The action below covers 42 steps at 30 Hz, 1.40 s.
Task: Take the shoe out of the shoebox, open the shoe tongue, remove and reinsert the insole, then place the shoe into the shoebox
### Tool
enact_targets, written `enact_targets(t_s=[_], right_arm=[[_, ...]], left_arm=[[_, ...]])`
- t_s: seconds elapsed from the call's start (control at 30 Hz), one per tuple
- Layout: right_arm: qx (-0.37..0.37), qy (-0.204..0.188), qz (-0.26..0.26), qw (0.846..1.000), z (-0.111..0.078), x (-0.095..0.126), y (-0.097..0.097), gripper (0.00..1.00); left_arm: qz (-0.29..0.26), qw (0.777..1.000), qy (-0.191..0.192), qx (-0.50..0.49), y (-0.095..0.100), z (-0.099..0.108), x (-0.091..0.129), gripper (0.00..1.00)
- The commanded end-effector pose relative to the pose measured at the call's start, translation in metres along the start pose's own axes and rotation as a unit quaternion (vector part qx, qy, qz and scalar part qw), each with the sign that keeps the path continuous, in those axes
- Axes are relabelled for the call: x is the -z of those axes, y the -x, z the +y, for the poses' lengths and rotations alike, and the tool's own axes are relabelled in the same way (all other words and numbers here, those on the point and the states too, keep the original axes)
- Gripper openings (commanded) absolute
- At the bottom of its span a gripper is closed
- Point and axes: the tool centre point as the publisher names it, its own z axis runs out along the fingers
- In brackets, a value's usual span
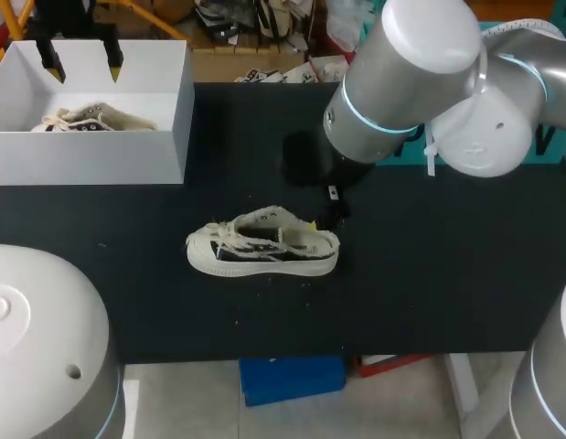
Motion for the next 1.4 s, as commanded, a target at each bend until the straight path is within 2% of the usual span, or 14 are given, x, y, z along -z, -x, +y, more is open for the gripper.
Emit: enact_targets(t_s=[0.03,0.5,0.63,1.03,1.4], right_arm=[[0.000,0.001,0.000,1.000,-0.001,0.000,-0.001,1.00],[0.000,0.001,0.000,1.000,-0.001,0.000,-0.001,1.00],[-0.018,0.009,0.004,1.000,-0.006,-0.012,-0.010,1.00],[-0.081,0.067,-0.012,0.994,-0.007,-0.030,-0.017,1.00],[-0.142,0.142,-0.022,0.979,-0.014,-0.057,-0.028,1.00]], left_arm=[[-0.001,1.000,0.001,0.000,0.000,0.000,0.000,1.00],[-0.001,1.000,0.001,0.000,0.000,0.000,0.000,1.00],[-0.001,1.000,0.001,0.000,0.000,0.000,0.000,1.00],[-0.001,1.000,0.001,0.000,0.000,0.000,0.000,1.00],[-0.001,1.000,0.001,0.000,0.000,0.000,0.000,1.00]])
